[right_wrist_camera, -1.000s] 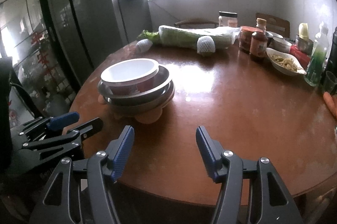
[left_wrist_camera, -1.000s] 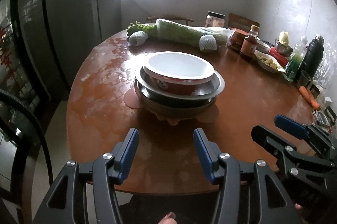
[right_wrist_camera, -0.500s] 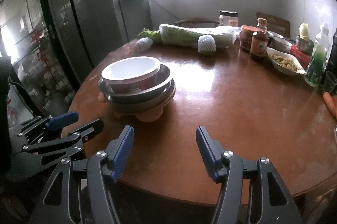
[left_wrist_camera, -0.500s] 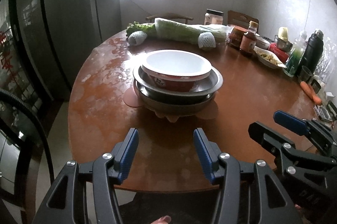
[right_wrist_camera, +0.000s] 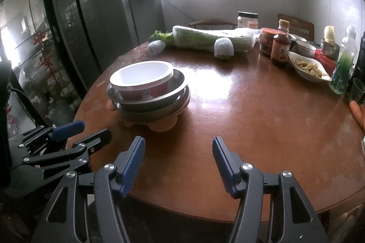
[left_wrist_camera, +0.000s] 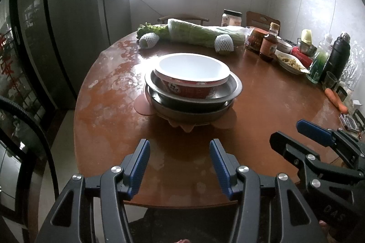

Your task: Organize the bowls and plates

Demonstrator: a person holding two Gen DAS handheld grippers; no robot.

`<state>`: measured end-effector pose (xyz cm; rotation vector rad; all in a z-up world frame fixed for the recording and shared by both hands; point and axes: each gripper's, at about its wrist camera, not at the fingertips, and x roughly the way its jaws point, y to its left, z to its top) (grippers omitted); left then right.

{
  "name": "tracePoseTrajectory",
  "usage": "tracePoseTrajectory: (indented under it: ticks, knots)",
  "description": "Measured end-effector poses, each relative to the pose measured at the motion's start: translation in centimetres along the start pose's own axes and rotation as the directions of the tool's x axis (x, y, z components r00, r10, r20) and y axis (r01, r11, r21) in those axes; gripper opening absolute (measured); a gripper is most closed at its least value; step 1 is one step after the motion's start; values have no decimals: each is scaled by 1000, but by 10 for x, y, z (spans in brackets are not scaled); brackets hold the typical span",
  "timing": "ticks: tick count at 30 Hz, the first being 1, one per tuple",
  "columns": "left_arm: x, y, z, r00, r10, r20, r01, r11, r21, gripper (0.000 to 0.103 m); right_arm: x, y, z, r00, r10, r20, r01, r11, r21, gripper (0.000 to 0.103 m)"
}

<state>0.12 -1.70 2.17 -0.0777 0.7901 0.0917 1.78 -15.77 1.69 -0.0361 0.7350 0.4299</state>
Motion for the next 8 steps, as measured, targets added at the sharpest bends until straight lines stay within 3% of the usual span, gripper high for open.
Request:
tracePoseTrajectory:
  ticks: [8]
  knots:
    - [0, 2, 0, 1000, -6, -6, 6, 1000, -6, 54, 1, 0, -1, 1000, 2, -2, -2, 1000, 3, 63]
